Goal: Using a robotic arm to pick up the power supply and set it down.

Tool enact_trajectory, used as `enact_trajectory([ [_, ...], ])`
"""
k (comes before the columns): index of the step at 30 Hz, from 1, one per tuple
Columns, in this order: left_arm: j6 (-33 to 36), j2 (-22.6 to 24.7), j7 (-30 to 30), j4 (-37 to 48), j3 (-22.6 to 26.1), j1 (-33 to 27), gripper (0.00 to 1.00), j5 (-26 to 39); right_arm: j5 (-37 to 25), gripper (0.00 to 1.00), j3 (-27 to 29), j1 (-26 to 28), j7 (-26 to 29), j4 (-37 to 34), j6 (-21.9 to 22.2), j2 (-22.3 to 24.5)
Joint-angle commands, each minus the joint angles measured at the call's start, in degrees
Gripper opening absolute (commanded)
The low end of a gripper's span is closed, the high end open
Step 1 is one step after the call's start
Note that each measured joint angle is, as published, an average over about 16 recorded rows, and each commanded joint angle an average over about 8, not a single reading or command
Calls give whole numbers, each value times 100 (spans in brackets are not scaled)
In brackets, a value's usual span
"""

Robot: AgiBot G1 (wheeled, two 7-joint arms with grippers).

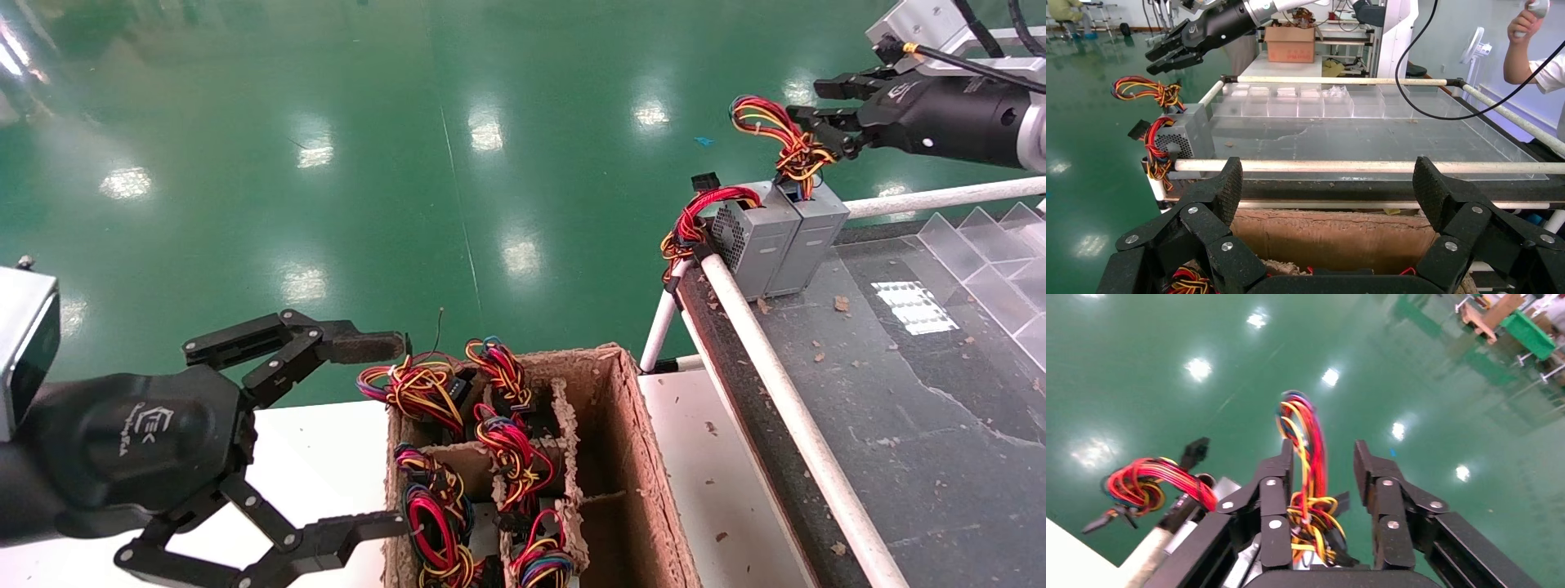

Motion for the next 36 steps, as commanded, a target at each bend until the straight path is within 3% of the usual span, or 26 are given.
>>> enact_trajectory([
  [1,0,0,0,0,1,0,100,0,51,100,33,34,-39,-89,-77,-18],
  [8,-1,0,2,3,2,0,100,-2,492,100,203,-184,-89,148,-319,102],
  [36,-2,-2,6,6,9,-3,100,-6,2625,100,474,-2425,1004,3145,-1779,1180],
])
